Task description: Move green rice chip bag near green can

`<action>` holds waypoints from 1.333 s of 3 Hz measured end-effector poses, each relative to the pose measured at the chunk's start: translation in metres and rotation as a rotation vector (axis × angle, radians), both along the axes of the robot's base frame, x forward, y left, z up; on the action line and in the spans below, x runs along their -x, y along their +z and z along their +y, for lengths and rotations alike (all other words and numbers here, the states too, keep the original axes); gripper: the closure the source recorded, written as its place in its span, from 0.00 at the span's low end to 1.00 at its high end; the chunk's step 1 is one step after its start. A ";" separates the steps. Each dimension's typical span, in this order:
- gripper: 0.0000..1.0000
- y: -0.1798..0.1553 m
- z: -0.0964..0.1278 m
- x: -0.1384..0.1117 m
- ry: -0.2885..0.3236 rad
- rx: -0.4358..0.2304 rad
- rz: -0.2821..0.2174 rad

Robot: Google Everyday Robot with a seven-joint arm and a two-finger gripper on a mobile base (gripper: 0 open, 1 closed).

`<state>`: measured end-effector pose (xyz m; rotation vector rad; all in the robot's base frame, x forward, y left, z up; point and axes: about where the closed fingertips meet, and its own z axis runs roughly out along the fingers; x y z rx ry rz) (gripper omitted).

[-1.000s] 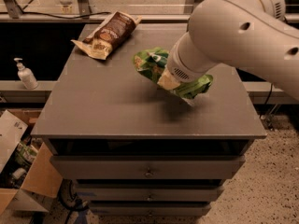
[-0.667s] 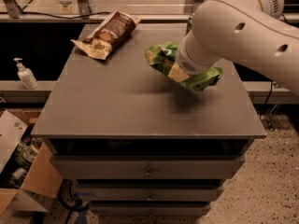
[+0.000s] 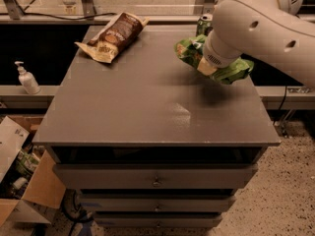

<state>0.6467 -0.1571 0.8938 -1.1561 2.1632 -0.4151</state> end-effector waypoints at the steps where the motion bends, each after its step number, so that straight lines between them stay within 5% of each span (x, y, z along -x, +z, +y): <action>1: 1.00 -0.006 -0.023 -0.015 -0.041 0.031 0.004; 3: 1.00 -0.028 -0.058 -0.042 -0.094 0.067 0.033; 4: 1.00 -0.033 -0.055 -0.048 -0.089 0.063 0.038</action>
Offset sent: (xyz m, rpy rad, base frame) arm 0.0399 -0.0645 -0.0275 -0.0781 0.0345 -0.1083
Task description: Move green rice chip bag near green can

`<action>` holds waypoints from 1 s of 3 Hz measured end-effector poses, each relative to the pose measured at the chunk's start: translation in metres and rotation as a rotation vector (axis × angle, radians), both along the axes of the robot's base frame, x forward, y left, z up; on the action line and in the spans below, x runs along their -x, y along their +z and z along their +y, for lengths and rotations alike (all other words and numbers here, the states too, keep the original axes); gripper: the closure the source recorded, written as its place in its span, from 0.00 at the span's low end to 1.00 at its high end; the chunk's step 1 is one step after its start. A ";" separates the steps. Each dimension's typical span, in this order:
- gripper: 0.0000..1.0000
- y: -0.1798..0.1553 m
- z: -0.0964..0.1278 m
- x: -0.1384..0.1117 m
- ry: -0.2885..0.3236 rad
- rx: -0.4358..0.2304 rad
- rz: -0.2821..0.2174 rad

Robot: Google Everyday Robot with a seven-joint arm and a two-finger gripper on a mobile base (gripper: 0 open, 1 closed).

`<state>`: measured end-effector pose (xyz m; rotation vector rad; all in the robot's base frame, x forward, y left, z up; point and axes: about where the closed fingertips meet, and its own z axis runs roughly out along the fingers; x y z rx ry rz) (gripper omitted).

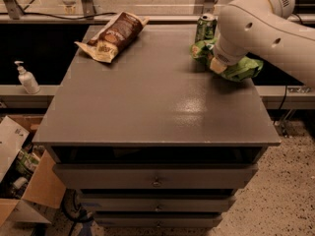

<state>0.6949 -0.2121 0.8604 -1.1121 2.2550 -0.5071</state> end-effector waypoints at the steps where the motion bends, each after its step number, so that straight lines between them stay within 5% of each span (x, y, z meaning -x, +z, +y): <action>1: 0.82 -0.005 0.005 -0.003 0.001 -0.010 0.006; 3: 0.35 -0.011 0.012 -0.003 0.003 -0.028 0.012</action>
Offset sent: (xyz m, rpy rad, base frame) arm 0.0032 0.0115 -0.0140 0.0311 0.0157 -0.0028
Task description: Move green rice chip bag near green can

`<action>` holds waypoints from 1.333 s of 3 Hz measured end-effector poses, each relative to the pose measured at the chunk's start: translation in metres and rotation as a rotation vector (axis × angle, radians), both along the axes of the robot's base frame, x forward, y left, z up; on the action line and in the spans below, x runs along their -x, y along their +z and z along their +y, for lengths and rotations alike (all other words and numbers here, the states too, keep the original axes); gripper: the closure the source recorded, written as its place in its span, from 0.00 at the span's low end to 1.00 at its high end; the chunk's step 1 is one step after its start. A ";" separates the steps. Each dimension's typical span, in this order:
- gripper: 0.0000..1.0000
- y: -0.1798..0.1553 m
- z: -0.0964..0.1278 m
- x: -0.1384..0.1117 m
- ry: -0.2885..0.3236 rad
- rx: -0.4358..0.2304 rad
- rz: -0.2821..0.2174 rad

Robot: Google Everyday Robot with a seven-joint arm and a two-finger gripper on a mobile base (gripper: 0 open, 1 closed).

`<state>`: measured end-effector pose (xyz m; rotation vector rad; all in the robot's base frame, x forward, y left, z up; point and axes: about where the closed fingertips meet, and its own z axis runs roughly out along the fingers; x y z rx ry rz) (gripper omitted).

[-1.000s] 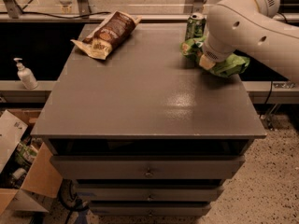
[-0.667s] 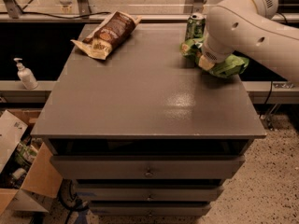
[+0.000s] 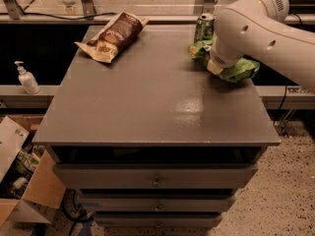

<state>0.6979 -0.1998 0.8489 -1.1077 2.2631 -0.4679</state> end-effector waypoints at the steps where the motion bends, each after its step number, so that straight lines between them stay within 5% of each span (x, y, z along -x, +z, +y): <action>1: 0.12 0.000 0.003 0.000 0.002 -0.006 -0.001; 2: 0.00 -0.001 0.005 0.002 0.003 -0.009 0.002; 4: 0.00 0.008 0.010 0.004 0.020 -0.034 -0.008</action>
Offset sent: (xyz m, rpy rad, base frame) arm -0.0034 0.0053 -0.0010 0.0141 0.0032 0.0014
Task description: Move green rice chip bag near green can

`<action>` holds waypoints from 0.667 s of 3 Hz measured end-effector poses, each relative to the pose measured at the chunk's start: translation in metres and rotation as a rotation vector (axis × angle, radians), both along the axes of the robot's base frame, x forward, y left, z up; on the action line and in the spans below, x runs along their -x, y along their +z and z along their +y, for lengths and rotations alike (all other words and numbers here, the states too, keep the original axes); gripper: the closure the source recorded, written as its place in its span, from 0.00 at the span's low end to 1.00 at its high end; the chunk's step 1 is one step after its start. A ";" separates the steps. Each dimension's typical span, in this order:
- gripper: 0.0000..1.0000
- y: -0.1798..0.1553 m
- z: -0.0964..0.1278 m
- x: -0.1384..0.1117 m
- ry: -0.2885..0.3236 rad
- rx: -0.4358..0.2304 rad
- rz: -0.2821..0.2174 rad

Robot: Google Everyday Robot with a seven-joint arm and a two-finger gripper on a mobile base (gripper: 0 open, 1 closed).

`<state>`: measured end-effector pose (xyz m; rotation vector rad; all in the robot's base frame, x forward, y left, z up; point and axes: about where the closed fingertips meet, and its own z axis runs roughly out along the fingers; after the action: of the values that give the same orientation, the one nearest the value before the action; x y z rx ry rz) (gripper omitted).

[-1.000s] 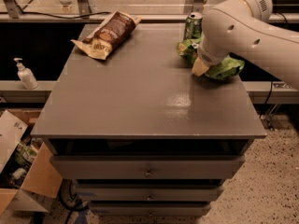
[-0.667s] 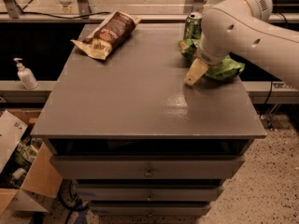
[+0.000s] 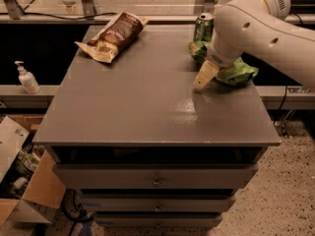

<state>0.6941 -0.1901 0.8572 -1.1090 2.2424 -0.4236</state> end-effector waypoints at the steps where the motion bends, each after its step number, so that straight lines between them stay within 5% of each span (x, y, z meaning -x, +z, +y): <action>1: 0.00 0.033 -0.013 0.008 -0.033 -0.019 -0.057; 2: 0.00 0.073 -0.034 0.022 -0.080 -0.013 -0.127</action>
Offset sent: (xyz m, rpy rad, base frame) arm -0.0399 -0.0614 0.1242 0.0061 -0.2157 -0.1407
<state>0.6718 -0.2244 0.9303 -0.9602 2.1799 -0.4973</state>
